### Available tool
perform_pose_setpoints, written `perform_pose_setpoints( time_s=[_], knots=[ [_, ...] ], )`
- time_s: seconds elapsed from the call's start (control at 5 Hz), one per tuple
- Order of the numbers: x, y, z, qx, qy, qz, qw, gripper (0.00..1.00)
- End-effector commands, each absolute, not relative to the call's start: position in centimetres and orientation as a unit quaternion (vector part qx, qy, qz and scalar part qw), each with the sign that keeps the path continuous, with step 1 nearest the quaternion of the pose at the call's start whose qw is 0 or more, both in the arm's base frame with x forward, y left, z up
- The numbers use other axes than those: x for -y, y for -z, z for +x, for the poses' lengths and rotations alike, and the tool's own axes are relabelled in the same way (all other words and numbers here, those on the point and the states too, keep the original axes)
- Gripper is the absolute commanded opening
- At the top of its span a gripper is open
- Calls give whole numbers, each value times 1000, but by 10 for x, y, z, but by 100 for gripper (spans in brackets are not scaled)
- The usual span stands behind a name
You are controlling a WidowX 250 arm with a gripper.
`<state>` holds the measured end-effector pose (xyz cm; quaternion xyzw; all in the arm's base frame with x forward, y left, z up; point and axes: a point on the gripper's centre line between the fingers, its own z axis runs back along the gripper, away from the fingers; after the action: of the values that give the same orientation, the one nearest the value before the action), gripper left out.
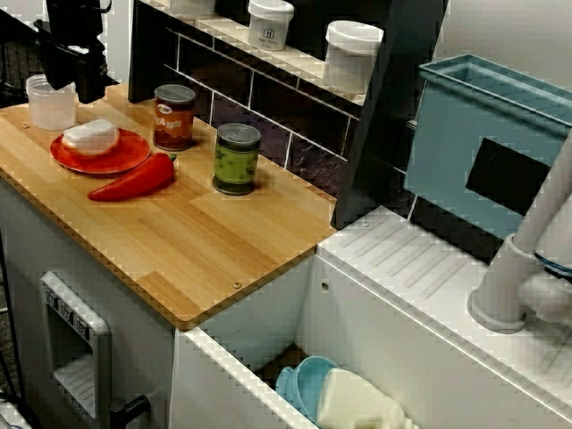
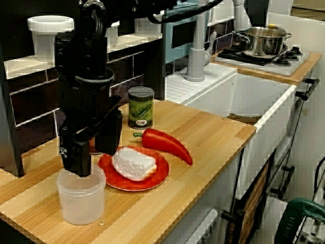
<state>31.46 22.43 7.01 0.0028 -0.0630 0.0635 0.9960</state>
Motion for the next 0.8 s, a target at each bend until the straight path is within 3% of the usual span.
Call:
perform_pose_setpoints(
  time_s=[0.0,0.6],
  knots=[
    [-230,-111,317,99,-62,19,993,100],
    [-231,-116,317,102,-63,14,993,100]
  ],
)
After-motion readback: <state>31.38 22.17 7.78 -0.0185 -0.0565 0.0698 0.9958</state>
